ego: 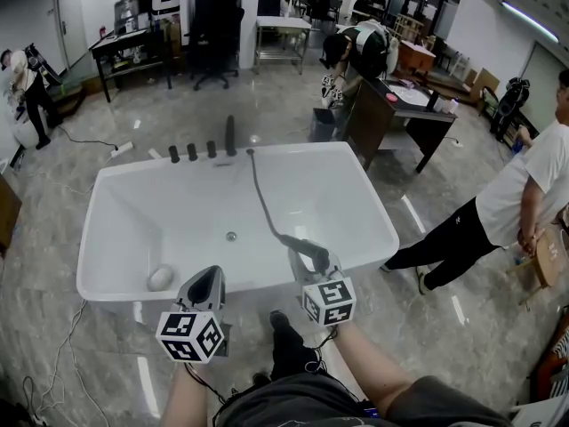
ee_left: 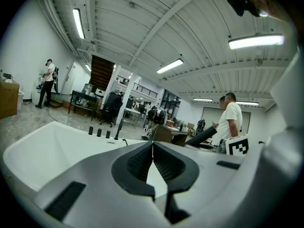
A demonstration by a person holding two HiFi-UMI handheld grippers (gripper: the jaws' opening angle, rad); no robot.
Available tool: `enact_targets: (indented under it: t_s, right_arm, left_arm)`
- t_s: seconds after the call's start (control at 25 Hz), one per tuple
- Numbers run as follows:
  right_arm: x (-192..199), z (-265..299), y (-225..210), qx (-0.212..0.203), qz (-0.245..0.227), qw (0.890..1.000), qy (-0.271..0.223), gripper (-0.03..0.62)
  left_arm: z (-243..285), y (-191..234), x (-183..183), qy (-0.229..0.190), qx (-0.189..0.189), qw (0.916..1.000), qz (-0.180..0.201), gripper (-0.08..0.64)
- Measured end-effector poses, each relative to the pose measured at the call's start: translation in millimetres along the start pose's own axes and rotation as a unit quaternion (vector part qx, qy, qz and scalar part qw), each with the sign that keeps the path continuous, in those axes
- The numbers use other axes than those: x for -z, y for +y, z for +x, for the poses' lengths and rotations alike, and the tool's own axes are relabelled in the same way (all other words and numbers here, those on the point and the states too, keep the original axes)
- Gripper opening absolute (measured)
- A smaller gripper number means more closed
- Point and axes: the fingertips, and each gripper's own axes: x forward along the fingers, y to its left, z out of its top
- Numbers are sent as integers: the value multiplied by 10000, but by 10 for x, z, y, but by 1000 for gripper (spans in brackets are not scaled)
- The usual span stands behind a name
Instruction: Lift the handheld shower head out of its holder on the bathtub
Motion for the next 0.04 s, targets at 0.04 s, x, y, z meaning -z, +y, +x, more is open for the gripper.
enact_targets:
  t_s: [0.04]
  right_arm:
    - [-21,-1,1,2,3,10000,5,135]
  left_arm:
    - [-1,-2,-29,1,3,10000,3,15]
